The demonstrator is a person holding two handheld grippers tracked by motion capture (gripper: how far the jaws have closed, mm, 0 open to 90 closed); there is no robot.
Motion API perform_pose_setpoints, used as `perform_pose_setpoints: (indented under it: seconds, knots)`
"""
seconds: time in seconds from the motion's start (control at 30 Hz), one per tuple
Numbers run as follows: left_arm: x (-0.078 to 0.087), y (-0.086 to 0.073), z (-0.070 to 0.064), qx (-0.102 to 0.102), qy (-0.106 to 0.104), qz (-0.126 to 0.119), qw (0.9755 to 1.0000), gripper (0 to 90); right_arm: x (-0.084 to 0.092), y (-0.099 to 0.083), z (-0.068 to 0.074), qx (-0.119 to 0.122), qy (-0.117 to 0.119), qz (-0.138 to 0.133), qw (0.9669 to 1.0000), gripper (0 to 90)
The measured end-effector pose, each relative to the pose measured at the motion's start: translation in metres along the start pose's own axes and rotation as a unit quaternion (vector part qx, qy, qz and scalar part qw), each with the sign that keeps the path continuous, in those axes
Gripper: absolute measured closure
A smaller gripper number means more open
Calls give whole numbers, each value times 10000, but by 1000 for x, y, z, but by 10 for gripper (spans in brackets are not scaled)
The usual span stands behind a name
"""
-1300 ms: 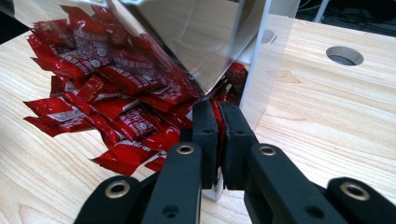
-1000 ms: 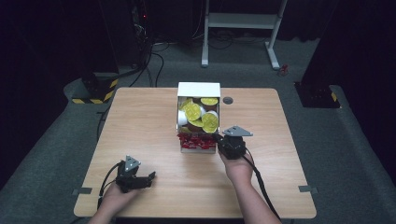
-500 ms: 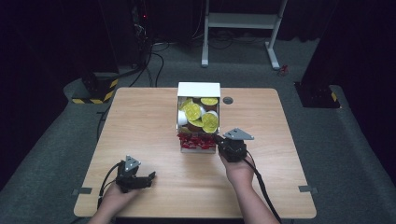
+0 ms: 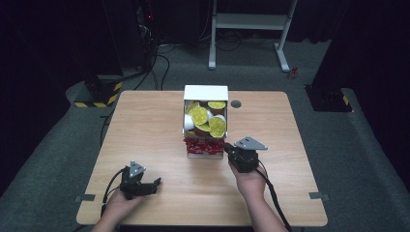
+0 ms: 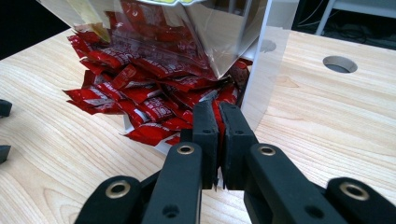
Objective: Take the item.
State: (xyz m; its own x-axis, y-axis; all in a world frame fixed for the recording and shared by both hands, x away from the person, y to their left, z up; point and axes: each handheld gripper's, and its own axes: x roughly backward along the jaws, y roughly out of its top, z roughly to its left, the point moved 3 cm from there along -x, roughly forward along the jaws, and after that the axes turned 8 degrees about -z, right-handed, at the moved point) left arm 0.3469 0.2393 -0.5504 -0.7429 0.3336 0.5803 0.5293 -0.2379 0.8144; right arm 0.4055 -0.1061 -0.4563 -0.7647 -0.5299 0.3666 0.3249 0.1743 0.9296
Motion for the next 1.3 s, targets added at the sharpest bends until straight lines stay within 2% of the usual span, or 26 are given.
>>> perform_pose_setpoints:
  seconds: [0.73, 1.3]
  knots:
    - [0, 0, 0, -26, 4, 1, 10000, 104, 22, -5, 2, -78, 23, -197, 9998, 867]
    - [0, 0, 0, -10, 1, 1, 10000, 104, 50, -8, -4, -190, -13, -402, 9990, 871]
